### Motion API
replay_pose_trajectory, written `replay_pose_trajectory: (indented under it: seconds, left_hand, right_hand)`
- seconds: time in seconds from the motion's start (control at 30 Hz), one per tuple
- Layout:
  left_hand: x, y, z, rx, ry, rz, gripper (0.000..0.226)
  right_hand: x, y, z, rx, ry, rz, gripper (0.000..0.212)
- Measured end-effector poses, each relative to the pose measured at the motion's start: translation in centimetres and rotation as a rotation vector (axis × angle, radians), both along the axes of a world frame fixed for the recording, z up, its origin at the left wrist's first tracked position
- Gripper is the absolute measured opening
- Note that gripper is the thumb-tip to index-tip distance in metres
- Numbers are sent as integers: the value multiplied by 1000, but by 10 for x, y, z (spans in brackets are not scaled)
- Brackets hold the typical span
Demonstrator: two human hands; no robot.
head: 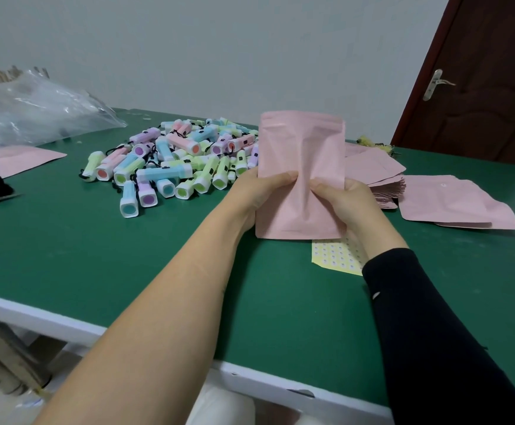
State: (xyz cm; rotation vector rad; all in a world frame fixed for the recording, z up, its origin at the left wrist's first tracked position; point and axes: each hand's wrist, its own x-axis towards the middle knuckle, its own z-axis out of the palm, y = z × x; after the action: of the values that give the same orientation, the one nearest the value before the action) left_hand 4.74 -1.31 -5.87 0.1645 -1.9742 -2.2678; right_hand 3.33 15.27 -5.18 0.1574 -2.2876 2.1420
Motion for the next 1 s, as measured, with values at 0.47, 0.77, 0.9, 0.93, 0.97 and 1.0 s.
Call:
replay_pose_trajectory:
  seconds: [0.47, 0.77, 0.9, 0.93, 0.97, 1.0]
  left_hand:
    - [13, 26, 10, -239, 309, 53, 62]
    - [15, 7, 18, 319, 23, -30, 37]
    - [18, 5, 18, 354, 17, -135, 31]
    - [19, 5, 19, 331, 10, -134, 31]
    - [20, 4, 19, 293, -4, -129, 32]
    - [19, 4, 18, 256, -17, -128, 33]
  right_hand:
    - [9, -24, 16, -164, 146, -24, 30]
    - [8, -19, 16, 0, 245, -84, 51]
    - [5, -6, 11, -49, 98, -28, 57]
    - [4, -4, 9, -95, 85, 12, 43]
    - [4, -2, 8, -132, 81, 40, 29]
    - [3, -1, 7, -153, 81, 55, 18]
